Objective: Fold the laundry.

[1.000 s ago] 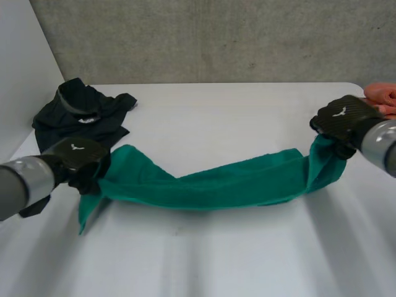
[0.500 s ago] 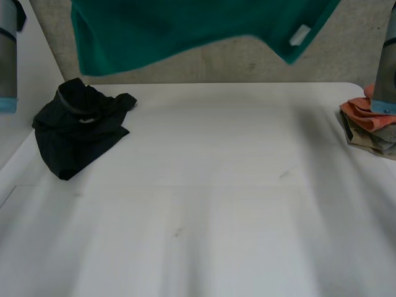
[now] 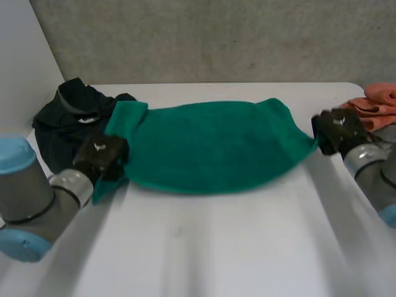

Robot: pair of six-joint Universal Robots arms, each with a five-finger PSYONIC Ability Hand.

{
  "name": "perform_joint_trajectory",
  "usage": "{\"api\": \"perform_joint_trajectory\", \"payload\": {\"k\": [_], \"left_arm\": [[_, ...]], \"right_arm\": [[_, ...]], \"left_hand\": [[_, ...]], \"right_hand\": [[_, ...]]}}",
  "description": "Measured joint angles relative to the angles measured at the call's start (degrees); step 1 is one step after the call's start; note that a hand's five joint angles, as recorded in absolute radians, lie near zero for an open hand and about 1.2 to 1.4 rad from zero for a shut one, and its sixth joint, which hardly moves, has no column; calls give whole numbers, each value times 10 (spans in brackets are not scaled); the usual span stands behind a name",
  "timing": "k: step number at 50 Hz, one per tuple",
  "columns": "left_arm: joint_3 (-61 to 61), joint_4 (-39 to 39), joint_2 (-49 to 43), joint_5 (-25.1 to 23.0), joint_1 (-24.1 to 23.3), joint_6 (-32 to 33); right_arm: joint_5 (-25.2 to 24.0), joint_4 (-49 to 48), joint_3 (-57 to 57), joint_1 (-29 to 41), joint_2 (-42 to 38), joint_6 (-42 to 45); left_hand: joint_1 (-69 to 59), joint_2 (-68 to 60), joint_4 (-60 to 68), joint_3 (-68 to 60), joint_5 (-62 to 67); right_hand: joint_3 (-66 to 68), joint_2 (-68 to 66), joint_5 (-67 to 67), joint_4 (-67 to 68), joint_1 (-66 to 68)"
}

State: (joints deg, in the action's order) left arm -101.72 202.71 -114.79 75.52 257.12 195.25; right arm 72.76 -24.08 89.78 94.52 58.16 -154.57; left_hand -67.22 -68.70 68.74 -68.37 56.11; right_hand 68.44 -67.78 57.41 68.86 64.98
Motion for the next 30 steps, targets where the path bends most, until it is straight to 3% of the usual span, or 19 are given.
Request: {"api": "perform_joint_trajectory", "payload": {"k": [4,7,8,12,23,30], "left_arm": [[-14,-8,-7,-3,4,16],[-17,-11,-8,-3,12,25],[-18,-12,-7,-3,16,28],[-23,-15,1,0,27,30],[-103,-24,79,12,66,23],[-141,-24,93,13,99,24]], "right_arm": [[-6,36,21,-12,8,19],[-13,45,37,-18,22,16],[-14,44,42,-19,27,12],[-17,30,58,-21,41,-5],[-10,-7,80,-13,50,-17],[-9,-8,83,-8,49,-8]], "left_hand": [[0,1,0,1,0],[88,90,-90,87,-71],[244,239,-227,221,-201],[475,468,-470,459,-443],[476,488,-492,483,-470],[394,415,-414,411,-385]], "right_hand": [[0,0,0,0,0],[0,0,0,0,0],[0,0,0,0,0],[0,0,0,0,0],[0,0,0,0,0],[0,0,0,0,0]]}}
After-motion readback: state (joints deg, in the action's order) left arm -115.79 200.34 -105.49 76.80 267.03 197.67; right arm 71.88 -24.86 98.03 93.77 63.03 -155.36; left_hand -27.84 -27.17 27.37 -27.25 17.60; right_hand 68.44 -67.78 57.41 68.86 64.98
